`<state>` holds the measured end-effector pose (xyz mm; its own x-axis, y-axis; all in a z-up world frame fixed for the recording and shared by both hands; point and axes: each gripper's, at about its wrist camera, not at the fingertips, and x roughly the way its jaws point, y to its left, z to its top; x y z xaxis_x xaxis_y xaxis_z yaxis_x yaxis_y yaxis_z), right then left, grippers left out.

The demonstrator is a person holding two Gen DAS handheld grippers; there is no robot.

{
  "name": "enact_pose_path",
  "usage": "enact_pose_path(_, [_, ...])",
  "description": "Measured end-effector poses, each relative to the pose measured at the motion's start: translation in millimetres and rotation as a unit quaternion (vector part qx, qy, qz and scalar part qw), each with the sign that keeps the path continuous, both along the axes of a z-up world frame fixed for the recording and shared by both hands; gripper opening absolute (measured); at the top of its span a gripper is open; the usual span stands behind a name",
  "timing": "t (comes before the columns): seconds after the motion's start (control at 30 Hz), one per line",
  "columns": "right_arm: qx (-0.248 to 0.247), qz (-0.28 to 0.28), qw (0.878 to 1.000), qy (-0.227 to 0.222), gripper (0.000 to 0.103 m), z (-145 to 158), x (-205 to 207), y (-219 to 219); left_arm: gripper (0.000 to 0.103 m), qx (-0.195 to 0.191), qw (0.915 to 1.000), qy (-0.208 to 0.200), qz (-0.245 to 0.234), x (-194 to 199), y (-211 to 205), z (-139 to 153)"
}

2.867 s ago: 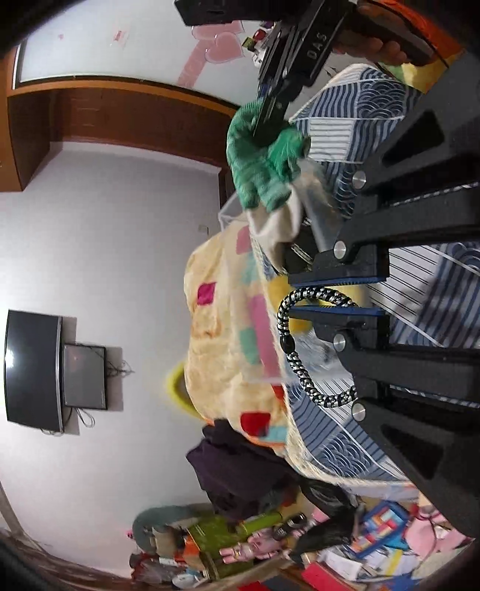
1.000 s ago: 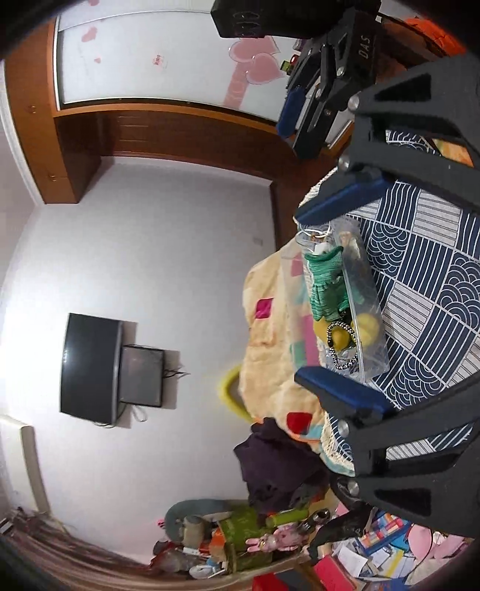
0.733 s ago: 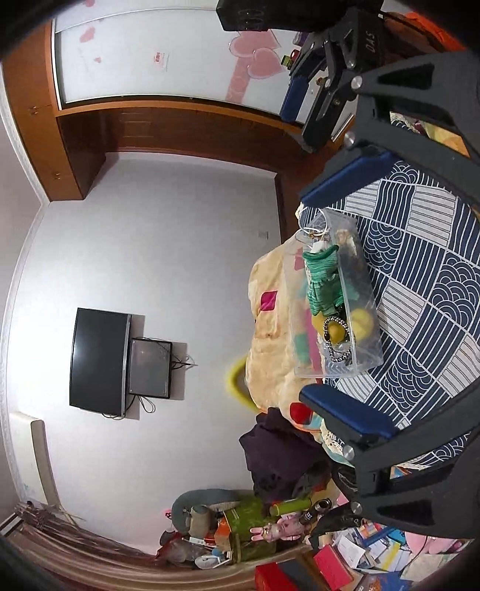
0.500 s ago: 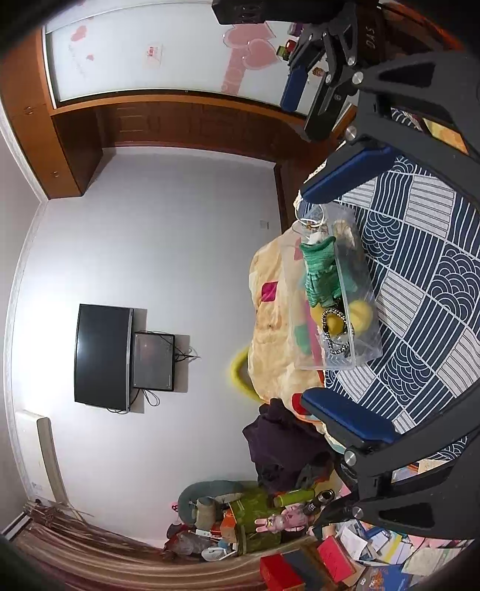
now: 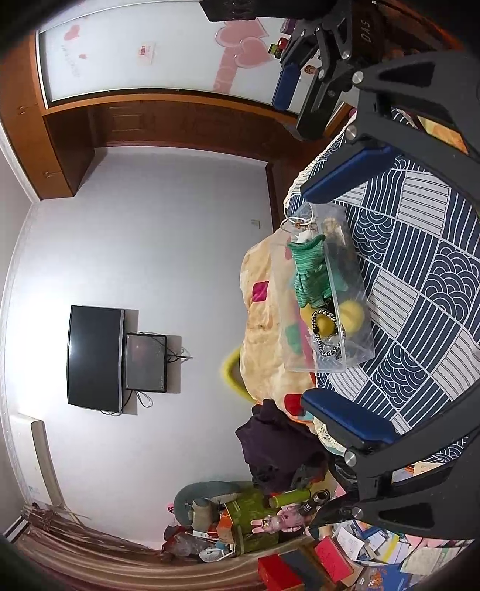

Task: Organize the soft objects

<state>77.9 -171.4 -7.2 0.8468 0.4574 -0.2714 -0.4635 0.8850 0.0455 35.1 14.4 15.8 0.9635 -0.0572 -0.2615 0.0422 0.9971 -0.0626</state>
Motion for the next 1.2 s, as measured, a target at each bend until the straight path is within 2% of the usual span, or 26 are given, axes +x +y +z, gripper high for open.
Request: enact_pose_path(1.2, [-0.001,0.003,1.0,0.0,0.103,2.0,-2.2,3.8,0.103,-0.006,1.0,0.001,-0.004,-0.5,0.6,0.4])
